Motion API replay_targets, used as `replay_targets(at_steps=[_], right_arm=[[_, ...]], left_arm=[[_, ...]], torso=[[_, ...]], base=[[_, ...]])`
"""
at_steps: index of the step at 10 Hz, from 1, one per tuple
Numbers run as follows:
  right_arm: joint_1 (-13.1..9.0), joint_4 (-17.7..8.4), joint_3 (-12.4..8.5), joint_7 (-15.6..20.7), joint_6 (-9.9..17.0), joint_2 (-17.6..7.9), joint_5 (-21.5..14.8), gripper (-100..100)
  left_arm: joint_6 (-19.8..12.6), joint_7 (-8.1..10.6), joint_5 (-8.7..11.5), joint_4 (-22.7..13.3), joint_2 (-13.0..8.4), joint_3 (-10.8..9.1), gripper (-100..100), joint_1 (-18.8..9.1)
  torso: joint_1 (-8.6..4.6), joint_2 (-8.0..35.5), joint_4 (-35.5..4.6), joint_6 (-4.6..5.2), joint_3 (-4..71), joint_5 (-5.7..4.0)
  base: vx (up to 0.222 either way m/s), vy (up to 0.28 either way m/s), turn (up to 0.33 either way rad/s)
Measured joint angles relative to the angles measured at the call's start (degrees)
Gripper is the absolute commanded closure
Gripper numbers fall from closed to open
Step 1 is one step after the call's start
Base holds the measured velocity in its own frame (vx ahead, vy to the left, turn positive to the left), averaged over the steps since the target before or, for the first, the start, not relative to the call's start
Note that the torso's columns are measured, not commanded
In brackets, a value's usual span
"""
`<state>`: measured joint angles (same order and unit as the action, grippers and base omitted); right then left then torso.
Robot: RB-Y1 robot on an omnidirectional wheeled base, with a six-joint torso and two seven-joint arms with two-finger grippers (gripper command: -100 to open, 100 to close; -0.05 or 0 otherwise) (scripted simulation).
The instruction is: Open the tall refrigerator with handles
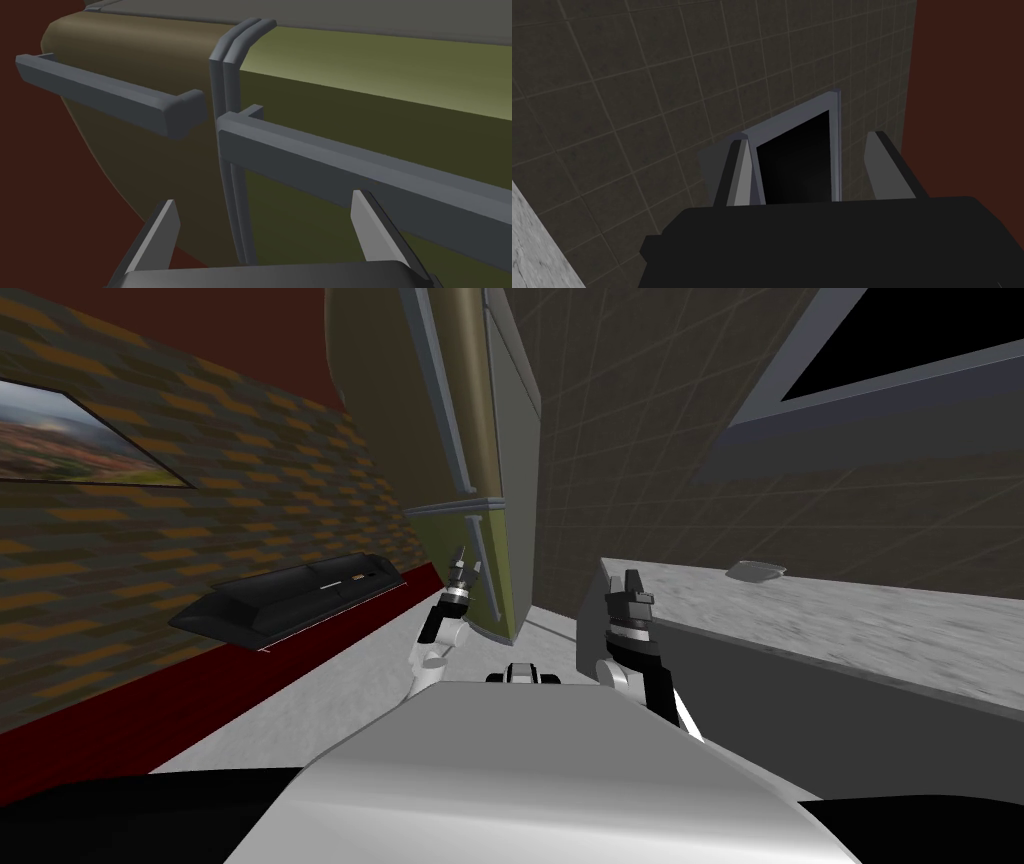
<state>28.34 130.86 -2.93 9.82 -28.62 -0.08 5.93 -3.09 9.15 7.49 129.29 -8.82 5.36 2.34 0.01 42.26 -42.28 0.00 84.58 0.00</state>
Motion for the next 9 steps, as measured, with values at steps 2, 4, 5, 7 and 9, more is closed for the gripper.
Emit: replay_targets(at_steps=[2, 4, 5, 7, 9], right_arm=[[0.0, 0.0, 0.0, 0.0, 0.0, 0.0, 0.0, 0], [0.0, 0.0, 0.0, 0.0, 0.0, 0.0, 0.0, 0], [0.0, 0.0, 0.0, 0.0, 0.0, 0.0, 0.0, 0], [0.0, 0.0, 0.0, 0.0, 0.0, 0.0, 0.0, 0], [0.0, 0.0, 0.0, 0.0, 0.0, 0.0, 0.0, 0]], left_arm=[[-3.1, 0.34, 0.3, 1.0, 0.0, 0.28, -100, -2.7], [-5.8, 0.41, 0.3, 1.0, 0.4, 0.96, -100, -5.5], [-6.9, 0.32, 0.3, 1.3, 0.7, 1.42, -100, -6.6], [-9.3, 0.48, 0.5, 0.9, 0.7, 1.47, -100, -9.7], [-12.3, 0.37, 0.4, 1.7, 1.2, 1.97, -100, -12.5]], torso=[[-0.01, 0.0, 0.0, 0.00, 0.0, 0.00], [0.03, 0.0, 0.0, 0.00, 0.0, 0.01], [0.05, 0.1, 0.0, 0.00, 0.0, 0.01], [0.01, 0.1, 0.0, -0.01, 0.0, 0.01], [-0.01, 0.0, 0.0, 0.00, 0.0, 0.00]], base=[[0.056, -0.013, 0.006], [0.045, 0.003, 0.003], [0.056, 0.010, 0.009], [0.036, 0.011, 0.004], [0.053, 0.017, 0.011]])
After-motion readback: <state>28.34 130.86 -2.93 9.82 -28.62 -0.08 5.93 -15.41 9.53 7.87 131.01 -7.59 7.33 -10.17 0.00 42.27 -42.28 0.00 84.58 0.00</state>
